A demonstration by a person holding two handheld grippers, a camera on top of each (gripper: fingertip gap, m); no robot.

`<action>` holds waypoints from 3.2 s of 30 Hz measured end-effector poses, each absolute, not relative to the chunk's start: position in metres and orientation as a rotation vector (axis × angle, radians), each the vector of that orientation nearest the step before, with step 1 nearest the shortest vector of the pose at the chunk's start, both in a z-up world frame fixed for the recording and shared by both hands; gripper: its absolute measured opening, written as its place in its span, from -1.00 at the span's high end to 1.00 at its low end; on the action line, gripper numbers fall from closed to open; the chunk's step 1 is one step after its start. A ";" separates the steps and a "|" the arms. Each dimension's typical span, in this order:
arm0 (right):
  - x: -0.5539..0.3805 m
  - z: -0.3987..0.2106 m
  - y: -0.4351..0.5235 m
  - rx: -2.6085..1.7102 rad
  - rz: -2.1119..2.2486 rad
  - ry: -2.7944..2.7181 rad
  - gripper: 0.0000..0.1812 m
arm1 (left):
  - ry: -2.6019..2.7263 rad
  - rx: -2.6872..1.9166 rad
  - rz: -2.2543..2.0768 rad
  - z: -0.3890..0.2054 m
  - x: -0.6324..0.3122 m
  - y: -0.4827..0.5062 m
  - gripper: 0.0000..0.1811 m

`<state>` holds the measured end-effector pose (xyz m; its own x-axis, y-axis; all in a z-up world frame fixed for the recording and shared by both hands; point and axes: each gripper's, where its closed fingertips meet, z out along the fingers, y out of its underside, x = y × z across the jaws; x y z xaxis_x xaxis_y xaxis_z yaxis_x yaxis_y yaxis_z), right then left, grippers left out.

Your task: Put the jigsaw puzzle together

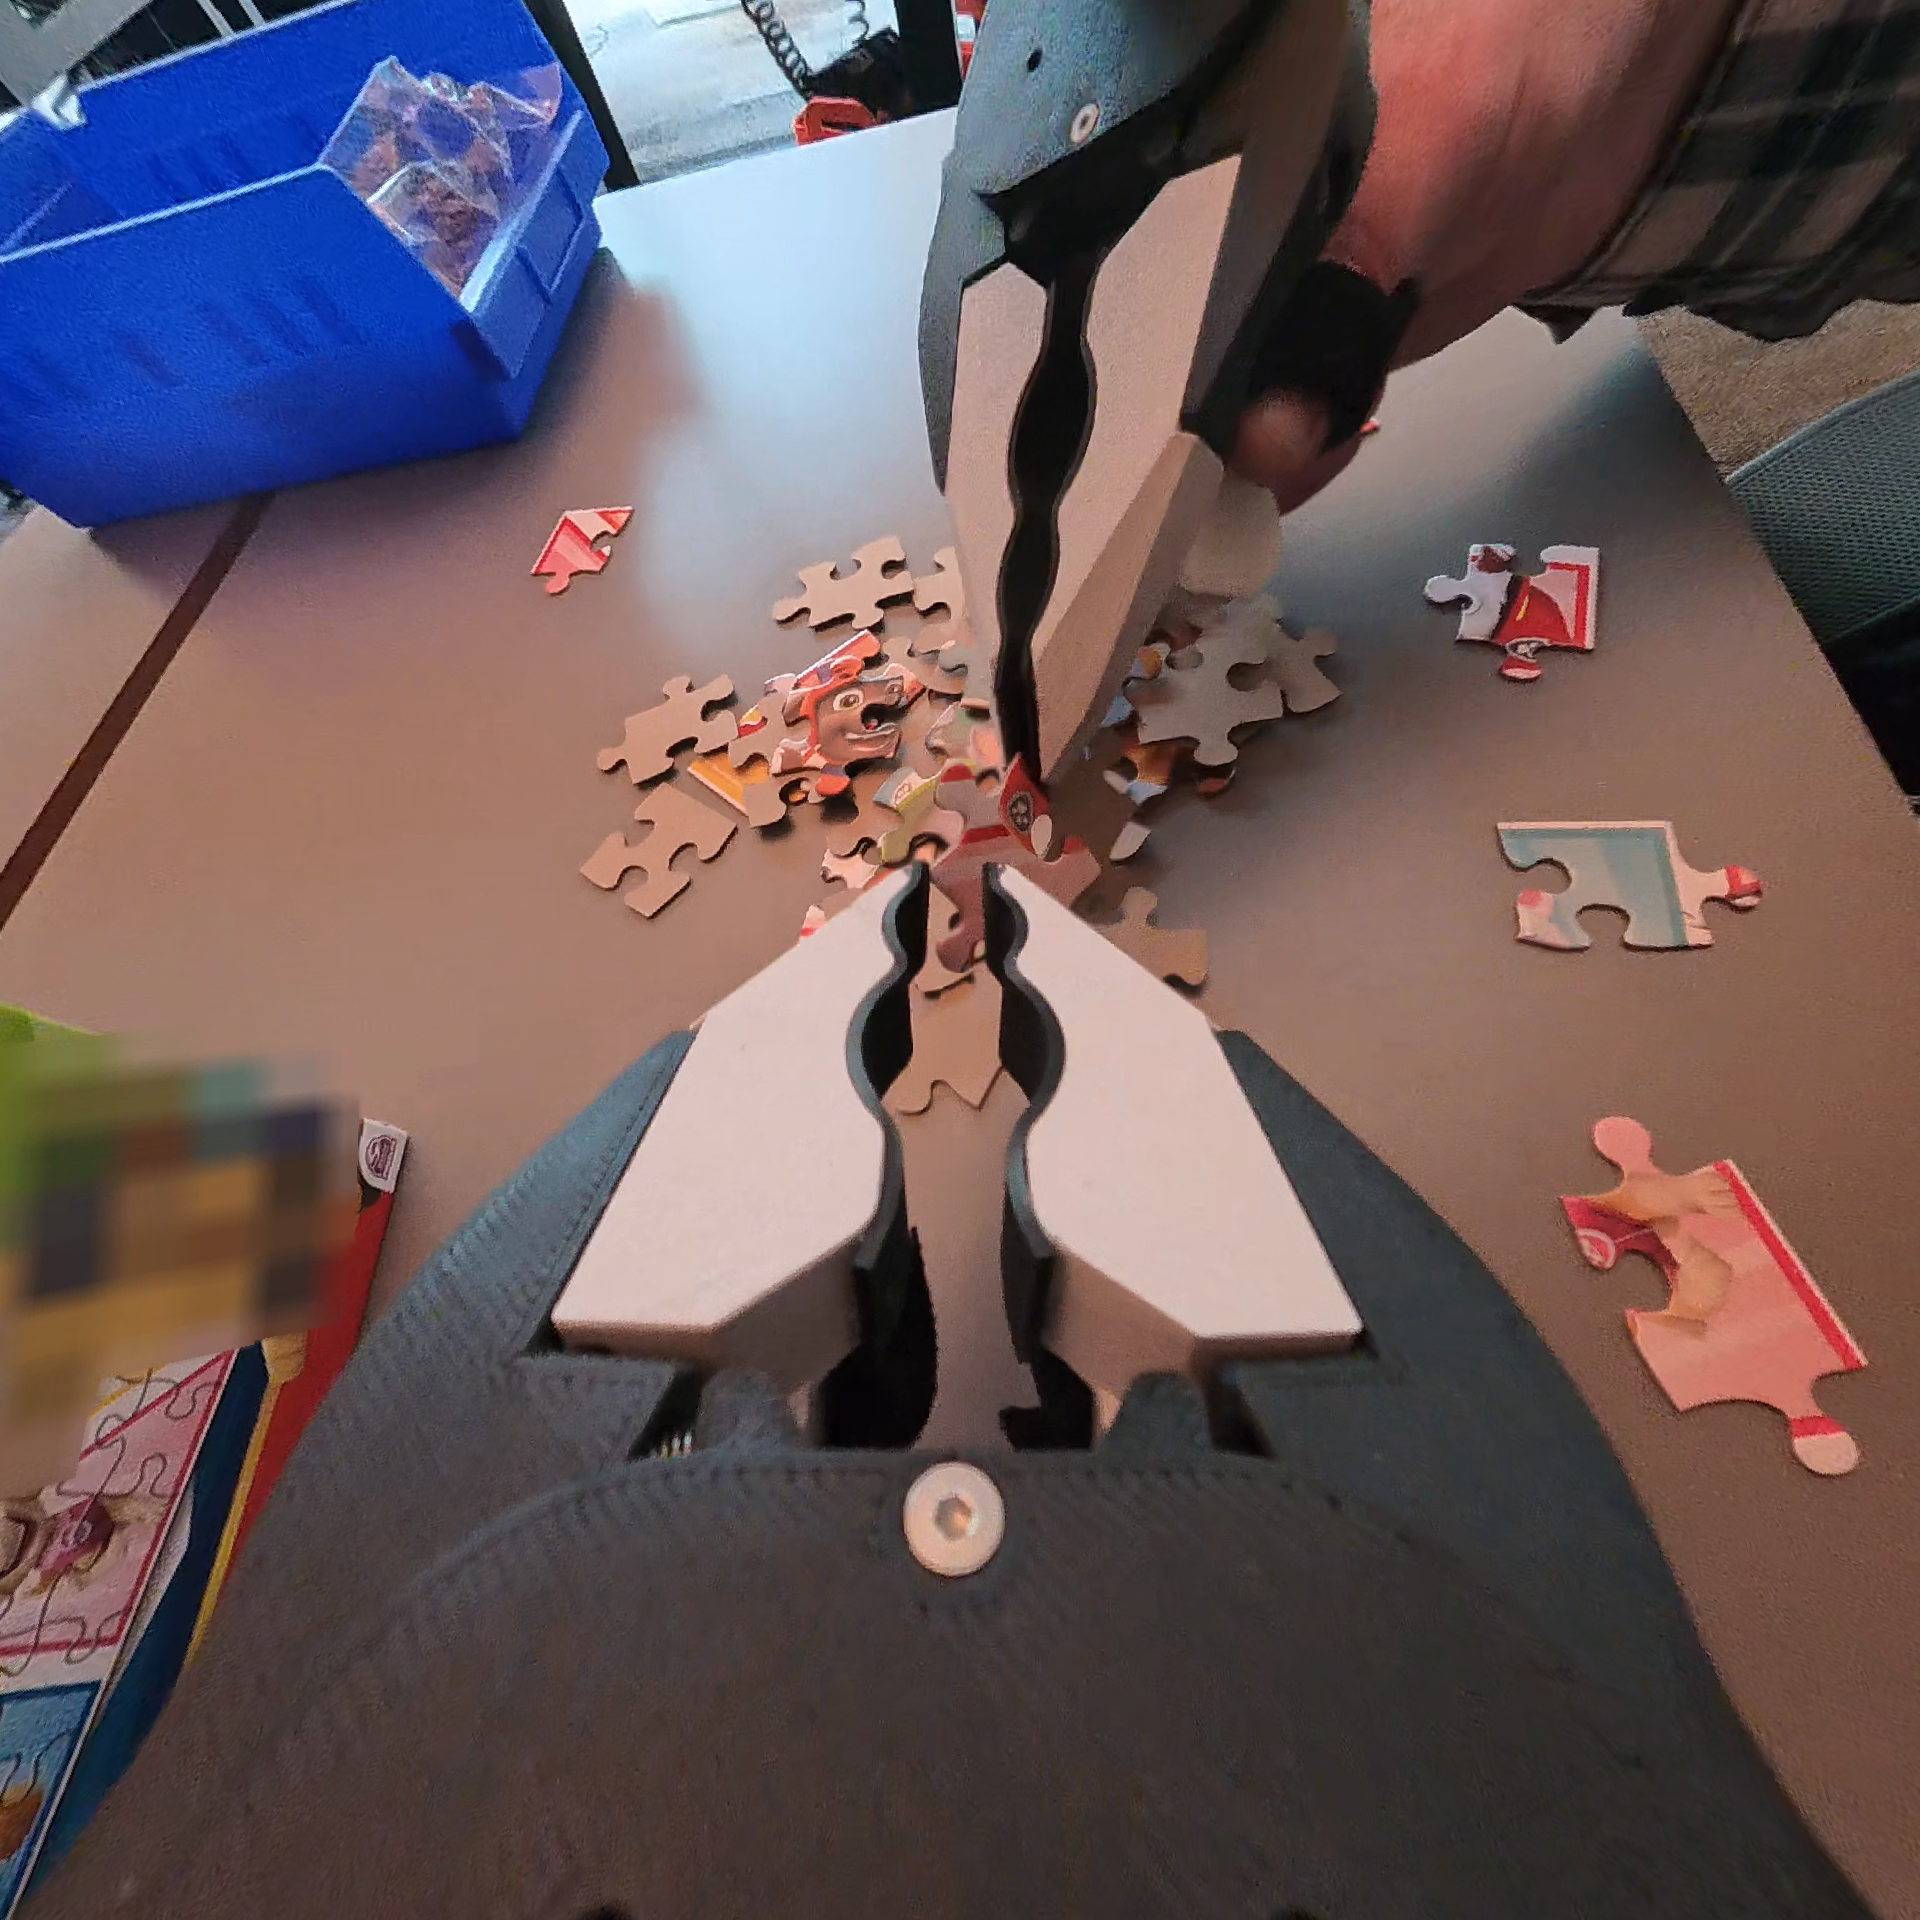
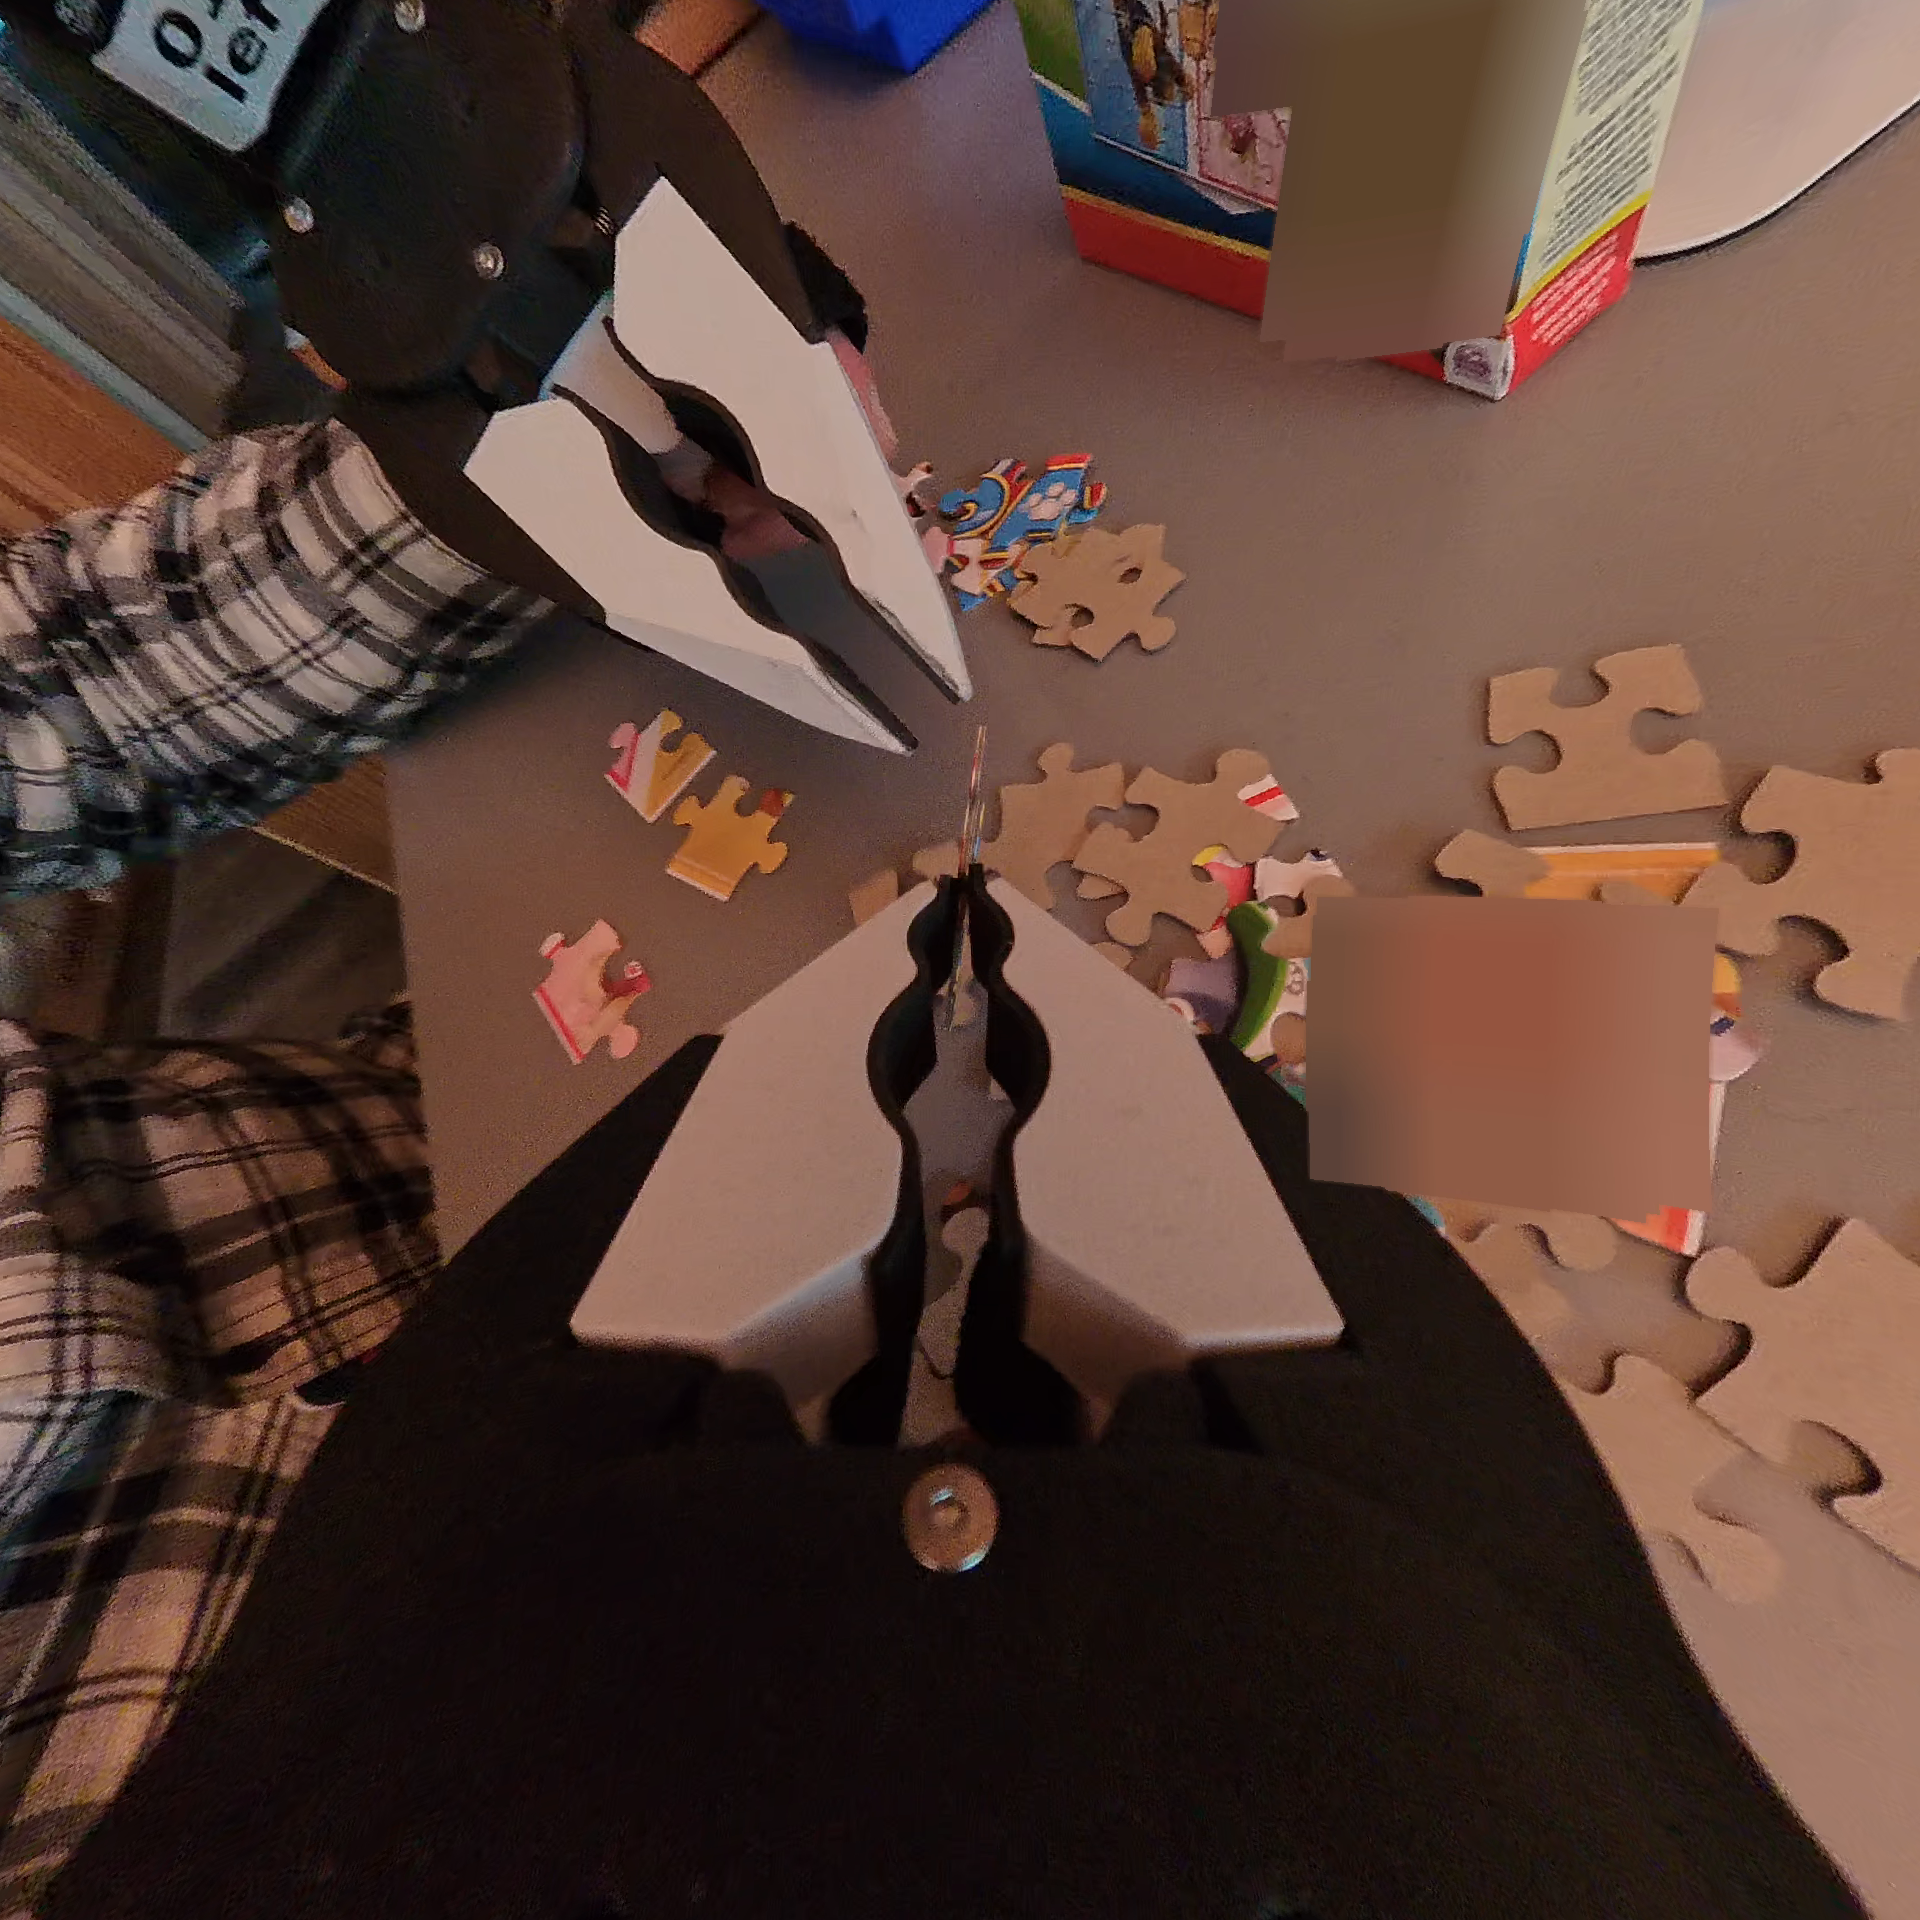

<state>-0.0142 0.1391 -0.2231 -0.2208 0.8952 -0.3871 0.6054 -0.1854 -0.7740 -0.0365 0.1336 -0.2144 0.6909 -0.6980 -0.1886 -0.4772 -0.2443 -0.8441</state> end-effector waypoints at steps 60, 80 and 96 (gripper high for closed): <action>-0.038 -0.259 0.147 -1.444 0.718 -2.203 0.63 | 0.915 -2.222 0.117 -0.256 -0.145 0.099 0.48; -0.037 -0.259 0.145 -1.526 0.998 -2.166 0.85 | 1.171 -2.084 -0.040 -0.264 -0.046 0.136 0.57; -0.023 -0.256 0.179 -1.518 0.773 -2.169 0.66 | 0.974 -2.101 0.064 -0.232 -0.109 0.128 1.00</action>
